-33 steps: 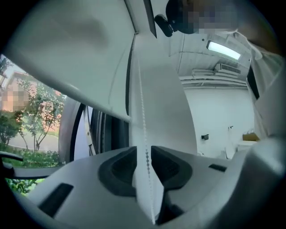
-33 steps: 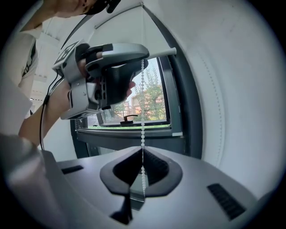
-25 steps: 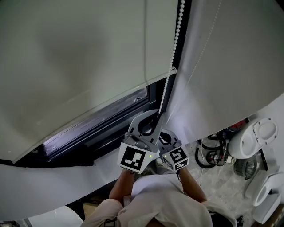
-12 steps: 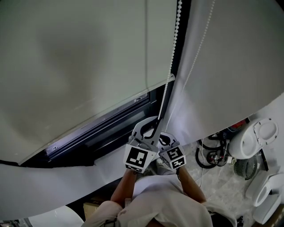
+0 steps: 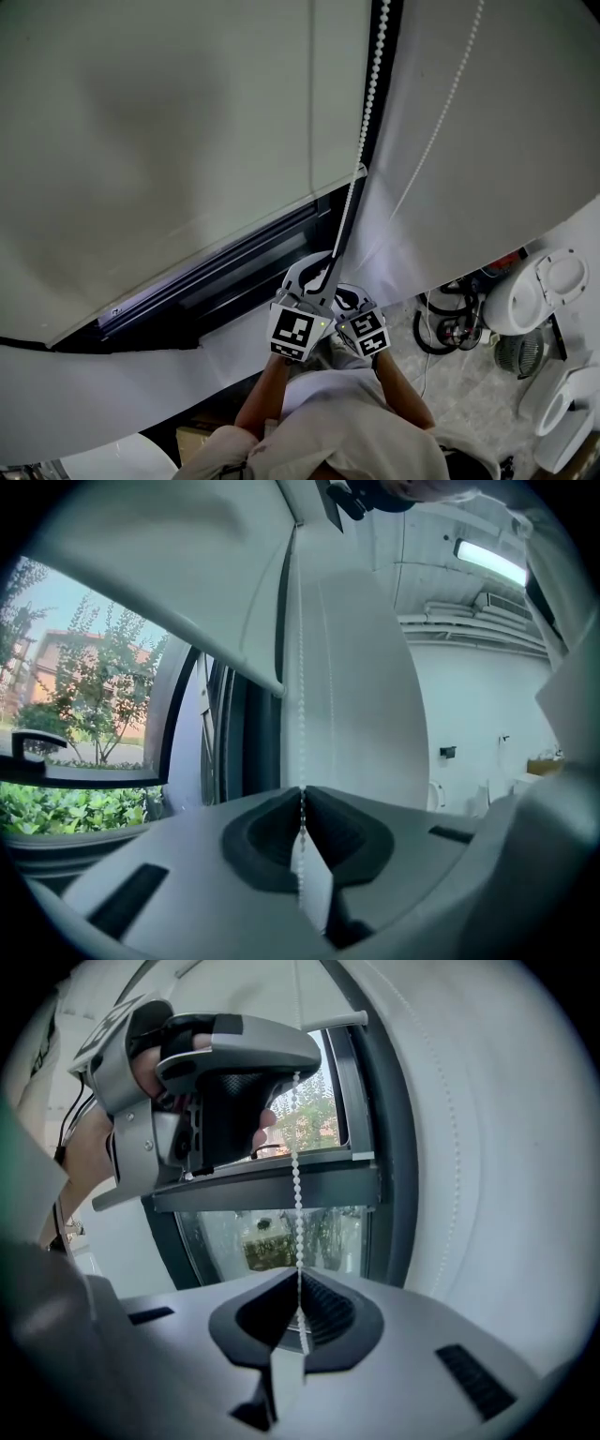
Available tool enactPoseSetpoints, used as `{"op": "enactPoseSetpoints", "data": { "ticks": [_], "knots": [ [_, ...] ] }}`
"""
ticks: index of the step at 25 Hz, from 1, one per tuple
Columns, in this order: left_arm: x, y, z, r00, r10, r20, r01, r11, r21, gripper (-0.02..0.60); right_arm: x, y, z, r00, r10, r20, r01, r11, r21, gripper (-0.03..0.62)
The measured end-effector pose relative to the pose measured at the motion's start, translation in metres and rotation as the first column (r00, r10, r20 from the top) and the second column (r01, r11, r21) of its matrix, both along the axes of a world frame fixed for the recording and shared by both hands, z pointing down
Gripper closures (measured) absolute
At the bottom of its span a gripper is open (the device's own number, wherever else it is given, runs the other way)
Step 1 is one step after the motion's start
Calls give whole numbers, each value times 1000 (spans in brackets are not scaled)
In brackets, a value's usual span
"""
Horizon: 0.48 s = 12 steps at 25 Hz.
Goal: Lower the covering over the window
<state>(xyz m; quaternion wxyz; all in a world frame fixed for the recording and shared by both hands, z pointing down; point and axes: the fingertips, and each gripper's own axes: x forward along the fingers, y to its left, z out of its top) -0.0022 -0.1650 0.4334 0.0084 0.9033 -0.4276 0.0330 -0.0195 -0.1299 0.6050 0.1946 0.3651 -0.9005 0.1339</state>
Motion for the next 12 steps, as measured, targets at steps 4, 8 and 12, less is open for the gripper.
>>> {"op": "enactPoseSetpoints", "data": {
  "ticks": [4,8,12],
  "knots": [
    [-1,0,17,1000,-6,13,6,1000,-22,561,1,4,-6,1000,-3,8,3,1000,19,582],
    [-2,2,31,1000,-9,16,9,999,-34,561,2,11,-18,999,-18,29,17,1000,26,531],
    [-4,1,31,1000,-18,14,18,1000,-22,561,12,13,-43,998,-1,59,-3,998,59,511]
  ]
}}
